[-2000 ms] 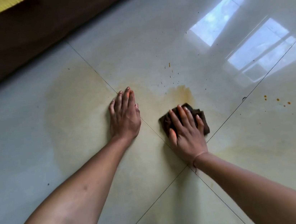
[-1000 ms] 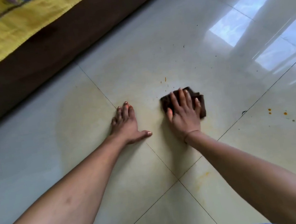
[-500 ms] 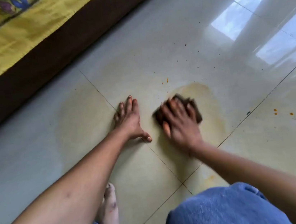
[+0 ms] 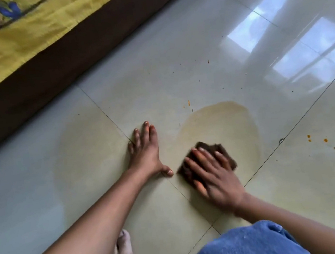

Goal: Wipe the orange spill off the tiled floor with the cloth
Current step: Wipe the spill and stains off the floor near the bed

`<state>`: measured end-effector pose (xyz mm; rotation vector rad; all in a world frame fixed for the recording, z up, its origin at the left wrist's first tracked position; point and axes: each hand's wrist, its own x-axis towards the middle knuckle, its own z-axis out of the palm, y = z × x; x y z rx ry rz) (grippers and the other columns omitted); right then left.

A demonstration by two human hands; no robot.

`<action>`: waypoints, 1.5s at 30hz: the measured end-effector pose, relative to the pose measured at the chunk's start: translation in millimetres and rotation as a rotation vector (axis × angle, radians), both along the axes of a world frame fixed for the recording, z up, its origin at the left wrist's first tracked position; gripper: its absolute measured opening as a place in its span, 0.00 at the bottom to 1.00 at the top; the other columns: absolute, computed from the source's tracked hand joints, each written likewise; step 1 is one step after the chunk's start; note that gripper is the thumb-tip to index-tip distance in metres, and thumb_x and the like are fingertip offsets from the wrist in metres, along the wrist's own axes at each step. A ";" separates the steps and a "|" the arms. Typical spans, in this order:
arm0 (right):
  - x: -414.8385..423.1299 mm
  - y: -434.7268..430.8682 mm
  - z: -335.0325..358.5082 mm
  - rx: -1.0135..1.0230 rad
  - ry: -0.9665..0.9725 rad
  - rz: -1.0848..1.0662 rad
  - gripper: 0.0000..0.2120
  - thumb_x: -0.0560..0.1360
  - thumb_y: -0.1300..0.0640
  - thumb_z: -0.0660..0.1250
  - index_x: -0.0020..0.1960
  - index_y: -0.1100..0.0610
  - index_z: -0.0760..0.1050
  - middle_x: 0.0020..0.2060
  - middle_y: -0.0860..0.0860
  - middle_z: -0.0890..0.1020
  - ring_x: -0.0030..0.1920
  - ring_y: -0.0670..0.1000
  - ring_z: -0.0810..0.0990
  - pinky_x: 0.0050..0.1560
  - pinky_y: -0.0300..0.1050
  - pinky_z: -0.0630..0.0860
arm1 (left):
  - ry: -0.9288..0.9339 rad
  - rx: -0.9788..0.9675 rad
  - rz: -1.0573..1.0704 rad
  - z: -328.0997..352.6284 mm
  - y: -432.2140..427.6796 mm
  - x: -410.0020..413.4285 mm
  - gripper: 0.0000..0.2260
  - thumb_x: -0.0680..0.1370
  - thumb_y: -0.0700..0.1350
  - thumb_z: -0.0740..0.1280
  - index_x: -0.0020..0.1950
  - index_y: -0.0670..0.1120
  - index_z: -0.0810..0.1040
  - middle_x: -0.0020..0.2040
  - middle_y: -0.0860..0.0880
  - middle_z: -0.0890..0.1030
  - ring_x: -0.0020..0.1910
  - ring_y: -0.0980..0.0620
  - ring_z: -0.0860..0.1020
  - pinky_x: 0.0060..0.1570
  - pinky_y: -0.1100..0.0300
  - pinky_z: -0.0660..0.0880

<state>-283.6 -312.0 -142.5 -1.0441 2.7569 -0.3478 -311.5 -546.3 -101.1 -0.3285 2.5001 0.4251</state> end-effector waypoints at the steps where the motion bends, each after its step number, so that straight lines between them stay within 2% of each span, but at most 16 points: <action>1: -13.6 16.4 -3.9 -0.007 0.016 -0.031 0.28 0.76 0.44 0.56 0.75 0.49 0.64 0.76 0.53 0.63 0.76 0.53 0.60 0.73 0.55 0.51 | 0.004 0.000 0.002 -0.2 0.2 -0.3 0.65 0.59 0.58 0.80 0.78 0.45 0.36 0.77 0.49 0.31 0.76 0.43 0.34 0.73 0.43 0.42; 5: -107.2 -18.3 -7.7 0.016 0.011 -0.536 0.30 0.74 0.44 0.51 0.75 0.51 0.64 0.76 0.55 0.62 0.76 0.54 0.58 0.72 0.55 0.48 | -0.004 -0.002 0.010 -2.4 1.4 -0.8 0.65 0.59 0.57 0.81 0.78 0.45 0.37 0.77 0.49 0.31 0.76 0.43 0.34 0.74 0.43 0.42; 6: -102.7 -38.7 -6.2 0.001 0.015 -0.530 0.30 0.74 0.44 0.51 0.74 0.52 0.65 0.75 0.56 0.63 0.76 0.55 0.58 0.72 0.57 0.49 | -0.012 -0.005 0.007 -1.5 1.8 -1.0 0.65 0.58 0.57 0.81 0.78 0.45 0.37 0.77 0.49 0.31 0.76 0.43 0.34 0.74 0.43 0.43; 8: -55.7 -52.9 -5.4 -0.005 0.019 -0.292 0.29 0.75 0.45 0.54 0.74 0.52 0.65 0.75 0.55 0.64 0.76 0.55 0.59 0.72 0.59 0.53 | -0.020 -0.017 0.000 2.1 1.6 -1.4 0.65 0.58 0.59 0.81 0.78 0.45 0.37 0.77 0.49 0.31 0.76 0.43 0.34 0.74 0.42 0.44; 11: 0.8 5.6 1.5 0.009 -0.004 0.013 0.28 0.76 0.44 0.57 0.75 0.49 0.65 0.75 0.53 0.63 0.75 0.54 0.60 0.72 0.57 0.55 | -0.033 -0.019 -0.007 5.8 1.5 -2.0 0.65 0.59 0.59 0.80 0.78 0.45 0.36 0.77 0.48 0.31 0.76 0.42 0.34 0.74 0.42 0.45; 14: -58.3 22.5 -5.2 0.034 -0.020 -0.242 0.29 0.76 0.43 0.52 0.75 0.49 0.62 0.76 0.53 0.61 0.76 0.54 0.58 0.73 0.55 0.49 | -0.044 -0.030 -0.004 5.7 3.4 -3.0 0.65 0.59 0.58 0.81 0.78 0.45 0.36 0.77 0.48 0.31 0.76 0.42 0.34 0.74 0.41 0.44; 16: -94.6 -13.4 -6.4 0.040 -0.018 -0.491 0.31 0.74 0.42 0.50 0.75 0.50 0.63 0.76 0.55 0.61 0.76 0.54 0.57 0.73 0.56 0.48 | -0.040 -0.029 0.000 2.6 3.2 -2.3 0.65 0.59 0.58 0.81 0.78 0.45 0.36 0.77 0.49 0.31 0.76 0.42 0.34 0.74 0.42 0.44; 17: -93.8 -35.8 -5.2 0.032 -0.010 -0.505 0.31 0.74 0.43 0.50 0.75 0.51 0.64 0.76 0.55 0.63 0.76 0.55 0.58 0.72 0.56 0.48 | -0.036 -0.030 -0.003 2.4 1.6 -2.9 0.65 0.58 0.58 0.81 0.78 0.45 0.36 0.77 0.49 0.31 0.76 0.42 0.34 0.74 0.42 0.44; 20: -32.1 -49.9 -4.1 -0.011 0.019 -0.151 0.29 0.76 0.44 0.54 0.74 0.51 0.66 0.74 0.55 0.65 0.75 0.54 0.61 0.72 0.56 0.52 | -0.037 -0.031 -0.016 4.2 1.3 -2.7 0.65 0.59 0.59 0.80 0.78 0.45 0.36 0.77 0.48 0.31 0.76 0.42 0.35 0.74 0.42 0.45; 23: -8.1 5.3 0.0 -0.022 0.012 0.120 0.28 0.76 0.44 0.57 0.74 0.50 0.66 0.75 0.53 0.65 0.75 0.53 0.61 0.72 0.57 0.56 | -0.041 -0.036 -0.019 5.1 1.0 -2.7 0.65 0.59 0.59 0.80 0.78 0.45 0.36 0.77 0.48 0.31 0.76 0.42 0.35 0.74 0.42 0.45; 25: -45.3 14.8 -5.2 -0.003 0.007 0.007 0.29 0.75 0.44 0.56 0.74 0.49 0.65 0.75 0.54 0.64 0.75 0.54 0.61 0.71 0.59 0.57 | -0.041 -0.034 -0.018 2.4 0.7 -2.3 0.66 0.58 0.59 0.80 0.78 0.45 0.35 0.77 0.48 0.31 0.76 0.42 0.34 0.74 0.42 0.44; 28: -100.6 -36.5 -3.6 0.000 -0.011 -0.400 0.30 0.74 0.43 0.50 0.75 0.50 0.64 0.76 0.54 0.62 0.76 0.54 0.56 0.73 0.58 0.51 | -0.044 -0.034 -0.017 -0.1 -0.3 -2.2 0.66 0.58 0.59 0.80 0.78 0.45 0.35 0.77 0.49 0.31 0.76 0.42 0.34 0.74 0.42 0.43; 29: -94.4 -51.0 -1.9 -0.013 -0.012 -0.408 0.31 0.74 0.43 0.50 0.75 0.51 0.64 0.76 0.55 0.62 0.76 0.54 0.56 0.73 0.58 0.51 | -0.043 -0.034 -0.019 0.0 -0.3 -2.7 0.66 0.58 0.60 0.80 0.78 0.45 0.35 0.77 0.48 0.31 0.76 0.42 0.34 0.74 0.42 0.43; 34: -2.2 0.0 3.3 -0.010 0.004 0.083 0.28 0.76 0.44 0.57 0.74 0.50 0.65 0.75 0.53 0.63 0.76 0.52 0.59 0.72 0.59 0.57 | -0.052 -0.034 -0.028 0.9 -0.5 -2.4 0.66 0.59 0.60 0.80 0.77 0.45 0.34 0.76 0.48 0.30 0.75 0.41 0.33 0.74 0.41 0.43; 40: -70.3 -41.0 2.0 0.038 -0.024 -0.290 0.30 0.75 0.43 0.52 0.76 0.51 0.62 0.76 0.54 0.61 0.77 0.53 0.55 0.73 0.56 0.49 | -0.055 -0.039 -0.031 -2.5 -0.2 -3.0 0.66 0.59 0.60 0.80 0.77 0.45 0.33 0.76 0.48 0.29 0.75 0.42 0.32 0.74 0.41 0.43; 45: -0.3 6.7 2.0 0.033 0.020 0.043 0.29 0.75 0.44 0.57 0.75 0.51 0.65 0.76 0.53 0.63 0.76 0.52 0.59 0.73 0.56 0.54 | -0.063 -0.042 -0.024 -0.8 0.0 -1.7 0.66 0.59 0.61 0.80 0.77 0.45 0.33 0.76 0.48 0.29 0.75 0.41 0.32 0.74 0.41 0.43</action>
